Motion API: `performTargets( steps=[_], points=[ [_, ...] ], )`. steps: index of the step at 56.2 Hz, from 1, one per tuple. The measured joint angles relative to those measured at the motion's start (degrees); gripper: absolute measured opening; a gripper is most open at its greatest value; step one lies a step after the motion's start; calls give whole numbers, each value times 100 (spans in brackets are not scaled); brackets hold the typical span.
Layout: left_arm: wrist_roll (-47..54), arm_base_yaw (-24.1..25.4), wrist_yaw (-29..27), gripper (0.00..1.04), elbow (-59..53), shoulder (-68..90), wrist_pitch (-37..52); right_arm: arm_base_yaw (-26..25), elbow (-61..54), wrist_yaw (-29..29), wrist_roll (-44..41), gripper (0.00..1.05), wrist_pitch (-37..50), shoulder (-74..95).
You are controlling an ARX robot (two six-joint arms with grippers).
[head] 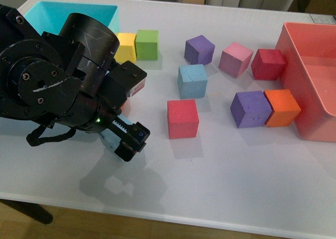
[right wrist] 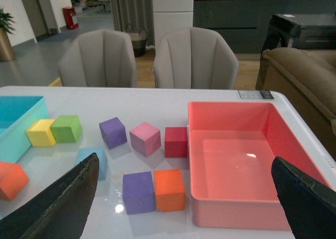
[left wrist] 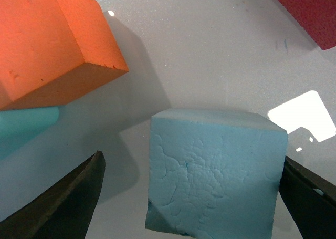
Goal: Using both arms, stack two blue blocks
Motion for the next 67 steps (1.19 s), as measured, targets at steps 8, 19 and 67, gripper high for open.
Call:
performTargets(
  steps=[8, 19, 67],
  points=[
    [-133, 44, 31, 96, 11, 122, 20, 0, 2, 0, 0, 96, 0, 0],
    [-328, 57, 9, 96, 13, 243, 20, 0, 0, 0, 0, 96, 0, 0],
    [-920, -306, 72, 45, 601, -990, -1259, 0, 2, 0, 0, 96, 0, 0]
  ],
)
